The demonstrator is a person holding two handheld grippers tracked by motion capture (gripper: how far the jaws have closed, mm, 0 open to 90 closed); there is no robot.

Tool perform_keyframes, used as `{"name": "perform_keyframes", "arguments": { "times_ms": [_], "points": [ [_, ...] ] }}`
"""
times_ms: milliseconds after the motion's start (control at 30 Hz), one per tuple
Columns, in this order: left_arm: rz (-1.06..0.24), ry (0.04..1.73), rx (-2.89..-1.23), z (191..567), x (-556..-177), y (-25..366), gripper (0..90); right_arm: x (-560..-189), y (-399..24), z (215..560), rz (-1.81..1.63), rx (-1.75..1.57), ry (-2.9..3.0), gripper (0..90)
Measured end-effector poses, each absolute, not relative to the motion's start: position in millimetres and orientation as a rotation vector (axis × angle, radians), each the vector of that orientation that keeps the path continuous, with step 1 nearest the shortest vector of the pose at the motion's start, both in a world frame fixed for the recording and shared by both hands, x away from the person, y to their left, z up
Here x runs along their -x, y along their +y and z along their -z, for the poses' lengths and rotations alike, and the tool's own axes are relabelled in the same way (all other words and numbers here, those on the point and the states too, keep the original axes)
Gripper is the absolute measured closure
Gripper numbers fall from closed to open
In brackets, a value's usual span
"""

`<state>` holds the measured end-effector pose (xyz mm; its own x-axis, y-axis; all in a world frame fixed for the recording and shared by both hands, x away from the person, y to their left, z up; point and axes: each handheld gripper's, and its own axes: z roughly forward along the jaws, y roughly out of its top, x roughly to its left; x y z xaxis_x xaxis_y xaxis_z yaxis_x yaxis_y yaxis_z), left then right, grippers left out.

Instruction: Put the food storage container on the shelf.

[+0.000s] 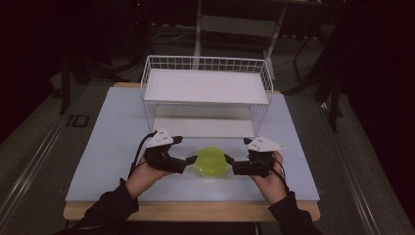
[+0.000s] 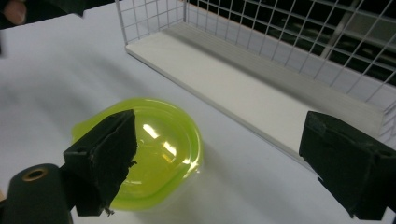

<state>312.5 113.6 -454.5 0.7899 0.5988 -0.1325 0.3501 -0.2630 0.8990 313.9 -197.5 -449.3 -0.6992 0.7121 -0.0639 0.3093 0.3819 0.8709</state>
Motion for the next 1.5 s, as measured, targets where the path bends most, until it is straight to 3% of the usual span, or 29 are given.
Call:
{"name": "perform_keyframes", "arguments": {
  "times_ms": [67, 267, 400, 633, 767, 933, 1167, 1233, 1500],
  "points": [
    [-0.265, 0.743, -1.894, 460.0, -316.6, 111.7, 14.8, -316.5, -194.5, 452.7, -1.274, -0.899, 2.211, 10.6],
    [-0.2, 0.833, -1.9, 478.0, -323.0, 105.8, 15.1, -325.7, -185.8, 462.8, -1.239, -0.949, 2.263, 22.2],
    [-0.154, 0.876, -1.915, 490.8, -325.2, 101.9, 19.9, -328.8, -183.8, 473.6, -1.219, -0.977, 2.32, 29.6],
    [-0.091, 0.909, -1.942, 504.0, -328.7, 98.7, 26.3, -327.8, -178.3, 488.3, -1.18, -0.975, 2.375, 32.1],
    [-0.05, 0.912, -1.946, 508.8, -328.3, 96.7, 35.0, -327.5, -177.4, 491.7, -1.195, -1.0, 2.392, 34.7],
    [-0.022, 0.896, -1.939, 507.9, -326.0, 95.7, 52.2, -324.2, -178.1, 490.9, -1.216, -1.015, 2.413, 46.2],
    [-0.018, 0.922, -1.935, 505.4, -318.8, 96.2, 56.6, -317.4, -179.8, 490.5, -1.22, -1.052, 2.412, 48.1],
    [-0.017, 0.937, -1.932, 504.4, -316.9, 95.7, 56.6, -314.6, -181.8, 490.5, -1.219, -1.078, 2.415, 53.2],
    [0.055, 0.982, -1.913, 504.7, -318.6, 98.2, 58.9, -313.7, -183.1, 492.7, -1.224, -1.149, 2.416, 52.9]
  ]
}}
